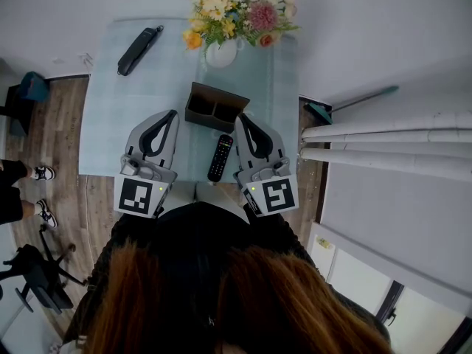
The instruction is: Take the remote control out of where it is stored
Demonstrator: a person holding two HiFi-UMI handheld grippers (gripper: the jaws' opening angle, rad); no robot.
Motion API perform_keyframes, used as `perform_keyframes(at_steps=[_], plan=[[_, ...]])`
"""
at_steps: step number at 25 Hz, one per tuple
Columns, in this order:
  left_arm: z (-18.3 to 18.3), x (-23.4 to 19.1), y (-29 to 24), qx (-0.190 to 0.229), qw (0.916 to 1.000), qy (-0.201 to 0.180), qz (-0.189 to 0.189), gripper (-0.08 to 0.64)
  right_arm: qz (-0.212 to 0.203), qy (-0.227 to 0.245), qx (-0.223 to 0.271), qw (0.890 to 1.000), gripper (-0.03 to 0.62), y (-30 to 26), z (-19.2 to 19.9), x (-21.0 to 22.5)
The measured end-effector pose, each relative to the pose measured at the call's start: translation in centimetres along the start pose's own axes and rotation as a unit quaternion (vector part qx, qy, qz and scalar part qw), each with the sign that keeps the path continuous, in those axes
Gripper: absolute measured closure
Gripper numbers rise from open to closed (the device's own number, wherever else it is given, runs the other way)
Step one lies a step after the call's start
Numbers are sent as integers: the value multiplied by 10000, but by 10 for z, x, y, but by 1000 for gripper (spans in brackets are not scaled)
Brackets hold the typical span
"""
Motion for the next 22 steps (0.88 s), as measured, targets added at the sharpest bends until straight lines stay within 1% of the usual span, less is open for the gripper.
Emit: perform_keyframes(at_steps=[22], plan=[[-6, 12, 11, 34, 10000, -42, -43, 555, -87, 19, 114, 9999, 578, 3, -15, -8]])
Point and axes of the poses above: the fingertips, and each gripper's own axes: y backward along the fingers, x to its right, z out of its underside, the point moved 4 cm from there along y, backward along the fingers, and after that the axes turned 6 degrees about z, right-handed, at the moved point
